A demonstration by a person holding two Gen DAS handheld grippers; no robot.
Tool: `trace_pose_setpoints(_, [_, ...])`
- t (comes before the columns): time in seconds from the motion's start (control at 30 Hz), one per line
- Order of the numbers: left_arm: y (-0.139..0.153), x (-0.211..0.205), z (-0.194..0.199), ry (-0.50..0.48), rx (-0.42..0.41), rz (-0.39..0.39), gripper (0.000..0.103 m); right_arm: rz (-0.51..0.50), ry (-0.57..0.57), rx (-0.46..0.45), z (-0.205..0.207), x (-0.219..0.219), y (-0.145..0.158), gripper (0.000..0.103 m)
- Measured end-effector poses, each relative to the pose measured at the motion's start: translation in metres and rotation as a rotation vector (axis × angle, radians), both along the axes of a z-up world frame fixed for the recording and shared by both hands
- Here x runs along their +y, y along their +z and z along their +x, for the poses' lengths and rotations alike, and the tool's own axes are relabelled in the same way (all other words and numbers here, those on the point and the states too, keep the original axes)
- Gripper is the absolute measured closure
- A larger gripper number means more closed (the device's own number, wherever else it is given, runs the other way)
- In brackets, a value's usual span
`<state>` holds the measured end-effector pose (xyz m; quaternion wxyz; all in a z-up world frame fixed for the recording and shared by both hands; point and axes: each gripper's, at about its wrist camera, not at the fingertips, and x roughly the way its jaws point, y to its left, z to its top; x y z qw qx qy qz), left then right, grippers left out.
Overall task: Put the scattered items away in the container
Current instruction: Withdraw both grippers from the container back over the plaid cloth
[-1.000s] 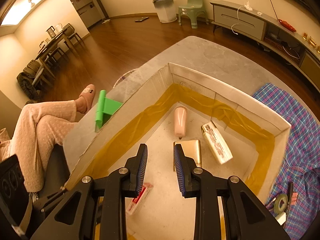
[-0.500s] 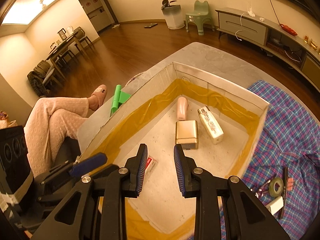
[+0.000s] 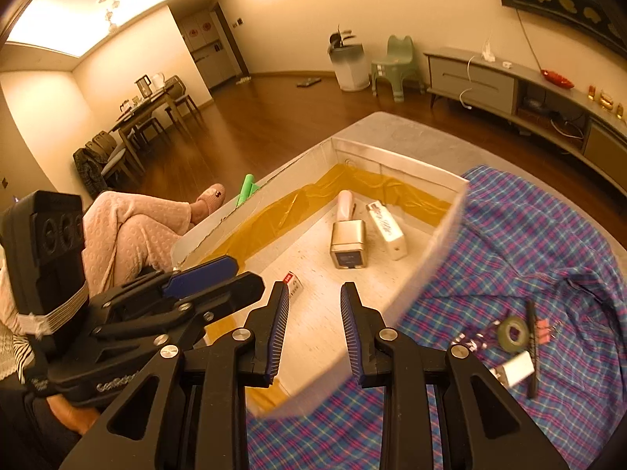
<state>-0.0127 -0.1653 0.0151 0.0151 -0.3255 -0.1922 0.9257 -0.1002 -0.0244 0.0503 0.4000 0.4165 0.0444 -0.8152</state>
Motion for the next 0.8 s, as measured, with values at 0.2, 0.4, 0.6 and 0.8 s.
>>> trace_pose_setpoints(0.2, [0.000, 0.048, -0.001, -0.122, 0.029, -0.075, 0.057, -0.030, -0.046, 0.025, 0.013, 0.053, -0.005, 0.074])
trace_pose_setpoints(0.4, [-0.008, 0.099, -0.008, -0.246, 0.013, -0.148, 0.057, -0.063, -0.113, -0.006, 0.012, 0.106, -0.022, 0.074])
trace_pose_setpoints(0.6, [-0.031, 0.134, -0.023, -0.304, -0.068, -0.197, 0.054, -0.068, -0.182, -0.042, 0.007, 0.148, -0.048, 0.074])
trace_pose_setpoints(0.8, [-0.053, 0.151, -0.044, -0.323, -0.135, -0.196, 0.052, -0.009, -0.230, -0.039, 0.004, 0.173, -0.080, 0.074])
